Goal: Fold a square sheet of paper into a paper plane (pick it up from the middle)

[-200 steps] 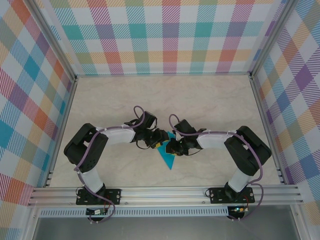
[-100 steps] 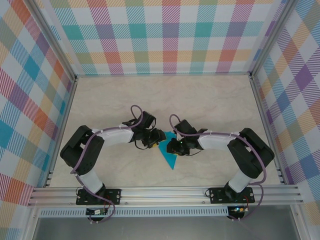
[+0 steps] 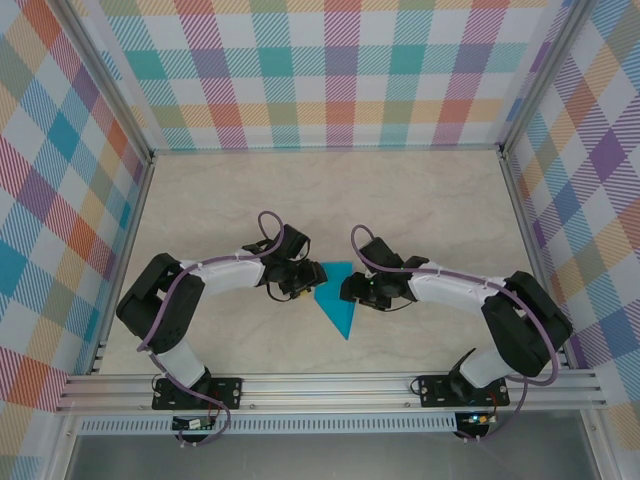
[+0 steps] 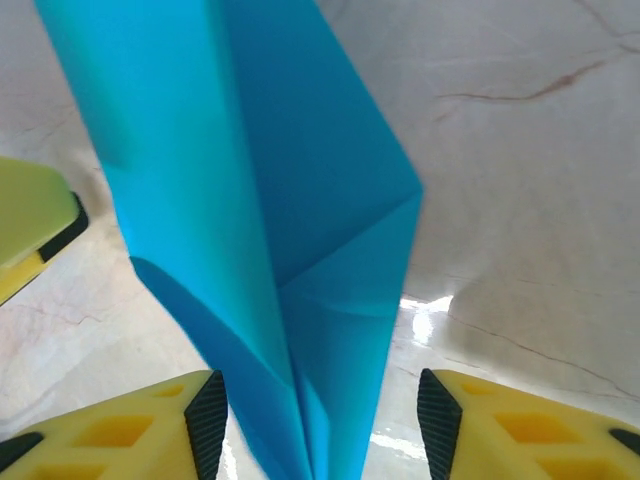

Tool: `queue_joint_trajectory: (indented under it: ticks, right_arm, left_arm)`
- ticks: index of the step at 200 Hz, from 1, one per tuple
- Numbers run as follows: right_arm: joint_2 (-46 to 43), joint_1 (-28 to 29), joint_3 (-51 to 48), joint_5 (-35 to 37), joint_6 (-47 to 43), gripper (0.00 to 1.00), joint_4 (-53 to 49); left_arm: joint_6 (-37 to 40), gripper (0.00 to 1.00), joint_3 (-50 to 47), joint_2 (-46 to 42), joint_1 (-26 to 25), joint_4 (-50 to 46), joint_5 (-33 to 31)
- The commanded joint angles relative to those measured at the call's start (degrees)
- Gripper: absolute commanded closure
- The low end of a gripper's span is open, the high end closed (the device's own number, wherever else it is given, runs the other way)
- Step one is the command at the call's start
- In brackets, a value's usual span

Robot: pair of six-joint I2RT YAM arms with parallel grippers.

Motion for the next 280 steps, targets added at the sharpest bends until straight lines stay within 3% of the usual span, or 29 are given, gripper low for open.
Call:
queue_joint_trajectory:
  ticks: [1, 84, 210, 280]
  right_arm:
    - [2.1, -0.1, -0.6, -0.2, 1.6, 0.43, 0.4]
    - [7.5, -0.1, 1.8, -4.1, 1.0, 0.43, 4.2]
    - [2.4, -0.1, 0.7, -1.9, 0.3, 0.78, 2.6]
    - [-3.9, -0.7, -2.9, -5.3, -0.3, 0.82, 8.3]
  left_arm:
    - [0.3, 0.51, -0.5, -1.8, -0.3, -1.0, -0.2]
    - [0.6, 0.51, -2.0, -2.5, -0.3, -1.0, -0.4]
    - [0.6, 0.51, -0.8, -1.6, -0.3, -1.8, -0.6]
    - [0.8, 0.48, -2.0, -3.6, 2.1, 1.5, 2.9]
